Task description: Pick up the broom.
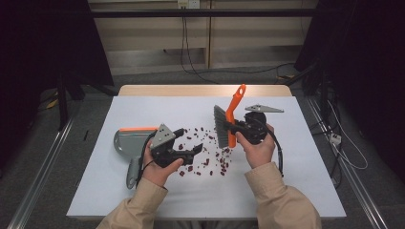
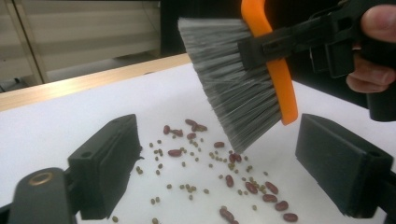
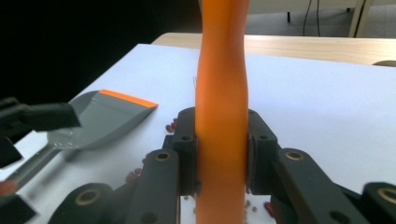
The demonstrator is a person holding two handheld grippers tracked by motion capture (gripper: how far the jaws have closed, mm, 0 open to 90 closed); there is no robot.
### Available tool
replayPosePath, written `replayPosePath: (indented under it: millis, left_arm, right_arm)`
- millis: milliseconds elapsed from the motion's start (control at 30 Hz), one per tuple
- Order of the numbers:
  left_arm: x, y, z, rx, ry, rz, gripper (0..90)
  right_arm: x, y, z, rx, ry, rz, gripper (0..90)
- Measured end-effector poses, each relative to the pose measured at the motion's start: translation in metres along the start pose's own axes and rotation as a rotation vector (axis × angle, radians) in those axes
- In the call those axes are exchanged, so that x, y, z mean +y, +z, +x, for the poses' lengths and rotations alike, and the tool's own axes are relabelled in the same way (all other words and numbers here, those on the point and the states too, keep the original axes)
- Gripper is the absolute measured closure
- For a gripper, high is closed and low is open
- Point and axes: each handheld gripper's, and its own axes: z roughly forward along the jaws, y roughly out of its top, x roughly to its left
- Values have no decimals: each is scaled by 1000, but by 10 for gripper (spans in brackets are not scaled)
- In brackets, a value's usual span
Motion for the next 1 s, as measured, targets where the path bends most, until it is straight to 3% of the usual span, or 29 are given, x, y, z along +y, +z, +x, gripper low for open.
replayPosePath:
  millis: [433,800,1000]
  left_arm:
    - [1,-33,31,-11,-9,2,68]
    - [-13,-56,54,5,-10,40,58]
    - [-20,-67,66,6,-22,41,59]
  right_arm:
    - [-2,-12,-18,-23,-10,31,715]
    - [-3,-18,-28,-43,-36,53,715]
    - [-4,-25,-40,-71,-26,68,715]
